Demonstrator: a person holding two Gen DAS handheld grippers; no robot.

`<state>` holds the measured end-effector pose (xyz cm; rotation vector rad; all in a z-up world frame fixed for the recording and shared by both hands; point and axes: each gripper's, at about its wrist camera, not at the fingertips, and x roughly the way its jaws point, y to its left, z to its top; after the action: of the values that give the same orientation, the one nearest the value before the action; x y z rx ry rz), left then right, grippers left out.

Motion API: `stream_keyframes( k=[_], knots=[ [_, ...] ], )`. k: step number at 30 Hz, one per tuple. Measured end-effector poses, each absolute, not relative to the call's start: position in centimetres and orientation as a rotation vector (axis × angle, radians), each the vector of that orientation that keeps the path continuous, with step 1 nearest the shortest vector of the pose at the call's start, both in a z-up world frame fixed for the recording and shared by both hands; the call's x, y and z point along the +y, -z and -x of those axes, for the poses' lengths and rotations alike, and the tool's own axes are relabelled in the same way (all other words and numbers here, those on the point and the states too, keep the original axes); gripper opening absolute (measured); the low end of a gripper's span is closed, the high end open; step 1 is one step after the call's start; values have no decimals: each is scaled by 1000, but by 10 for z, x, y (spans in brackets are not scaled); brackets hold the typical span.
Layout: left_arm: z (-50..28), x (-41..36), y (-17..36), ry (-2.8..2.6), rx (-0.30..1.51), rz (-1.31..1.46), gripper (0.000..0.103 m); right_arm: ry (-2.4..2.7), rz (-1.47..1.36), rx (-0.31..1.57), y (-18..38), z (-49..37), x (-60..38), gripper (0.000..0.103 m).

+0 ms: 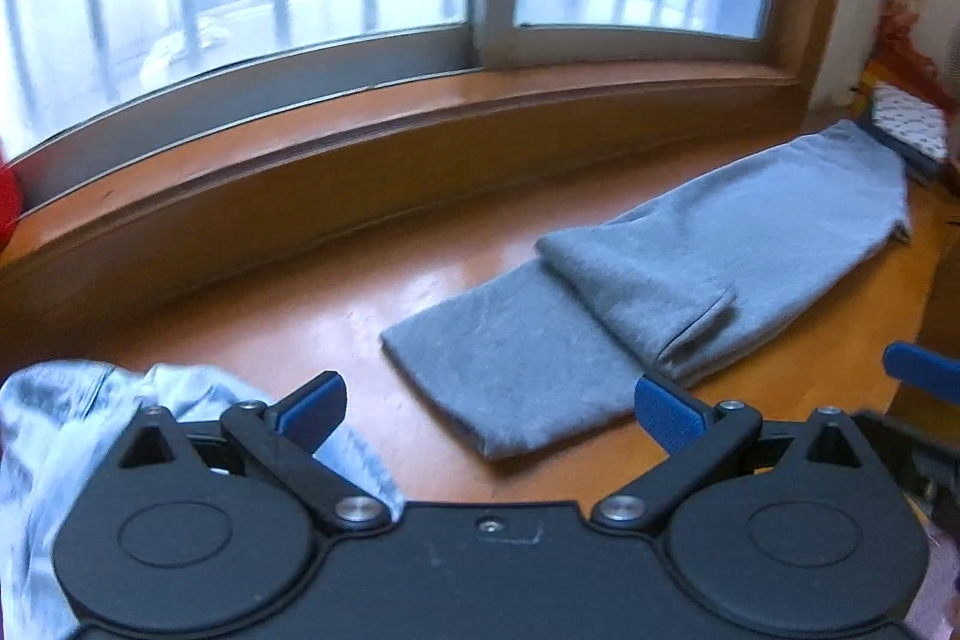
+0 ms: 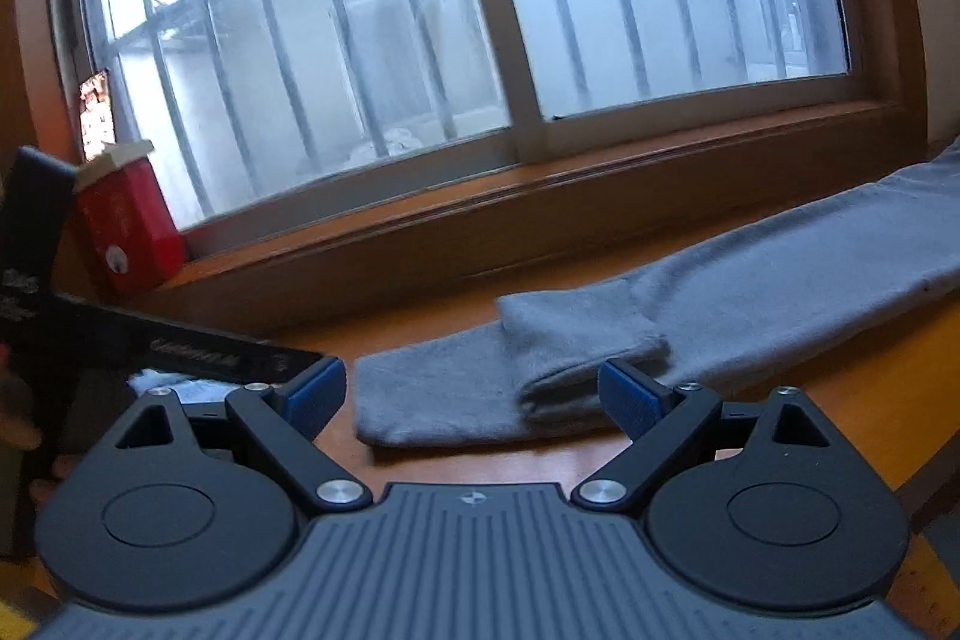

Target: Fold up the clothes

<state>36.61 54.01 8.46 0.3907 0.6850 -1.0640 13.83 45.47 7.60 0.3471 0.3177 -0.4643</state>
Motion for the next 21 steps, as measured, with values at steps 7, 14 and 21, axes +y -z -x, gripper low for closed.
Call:
stream_keyframes(
  k=[7,14,21],
  knots=[
    [-386,539,-81,1241,628,-470,103,614,-396,282,-68,-156,488,94],
    [-410,548,-73,1329,627,-488,103,640,-397,320,-59,-182,516,94],
    [-436,552,-62,1337,667,-497,103,653,-323,409,-46,-224,508,94]
  ],
)
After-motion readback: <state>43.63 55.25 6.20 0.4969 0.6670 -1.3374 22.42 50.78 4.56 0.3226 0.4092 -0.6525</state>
